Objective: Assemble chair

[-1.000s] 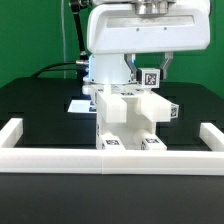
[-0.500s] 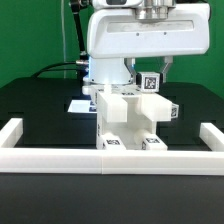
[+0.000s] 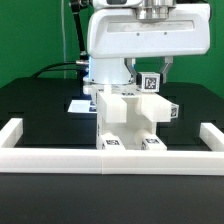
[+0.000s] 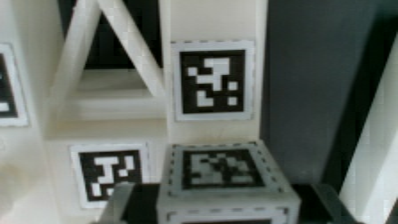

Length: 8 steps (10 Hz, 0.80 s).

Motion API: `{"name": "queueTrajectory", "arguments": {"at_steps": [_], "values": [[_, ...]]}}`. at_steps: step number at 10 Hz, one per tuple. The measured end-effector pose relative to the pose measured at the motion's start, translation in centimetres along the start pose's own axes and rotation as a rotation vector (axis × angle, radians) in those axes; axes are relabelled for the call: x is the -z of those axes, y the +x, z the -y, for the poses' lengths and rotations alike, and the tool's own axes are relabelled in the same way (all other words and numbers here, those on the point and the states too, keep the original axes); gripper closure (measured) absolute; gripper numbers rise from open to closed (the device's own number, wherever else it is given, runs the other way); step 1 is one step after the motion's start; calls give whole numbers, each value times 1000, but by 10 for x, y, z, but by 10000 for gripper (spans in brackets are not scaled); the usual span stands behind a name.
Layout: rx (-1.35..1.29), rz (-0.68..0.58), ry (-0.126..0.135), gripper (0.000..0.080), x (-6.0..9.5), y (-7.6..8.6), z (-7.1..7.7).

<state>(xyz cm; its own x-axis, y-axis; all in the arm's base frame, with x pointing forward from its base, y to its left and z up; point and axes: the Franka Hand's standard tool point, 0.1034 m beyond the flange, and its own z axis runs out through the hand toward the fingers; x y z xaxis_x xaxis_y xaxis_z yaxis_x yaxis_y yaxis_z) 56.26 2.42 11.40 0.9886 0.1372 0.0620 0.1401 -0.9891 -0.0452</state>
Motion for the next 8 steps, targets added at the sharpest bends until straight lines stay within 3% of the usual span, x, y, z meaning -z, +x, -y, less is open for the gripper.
{"name": "queueTrajectory", "arguments": {"at_steps": [5, 8], "values": [[-37, 0, 0, 515, 0, 0, 0], [-233, 0, 1, 515, 0, 0, 0]]}}
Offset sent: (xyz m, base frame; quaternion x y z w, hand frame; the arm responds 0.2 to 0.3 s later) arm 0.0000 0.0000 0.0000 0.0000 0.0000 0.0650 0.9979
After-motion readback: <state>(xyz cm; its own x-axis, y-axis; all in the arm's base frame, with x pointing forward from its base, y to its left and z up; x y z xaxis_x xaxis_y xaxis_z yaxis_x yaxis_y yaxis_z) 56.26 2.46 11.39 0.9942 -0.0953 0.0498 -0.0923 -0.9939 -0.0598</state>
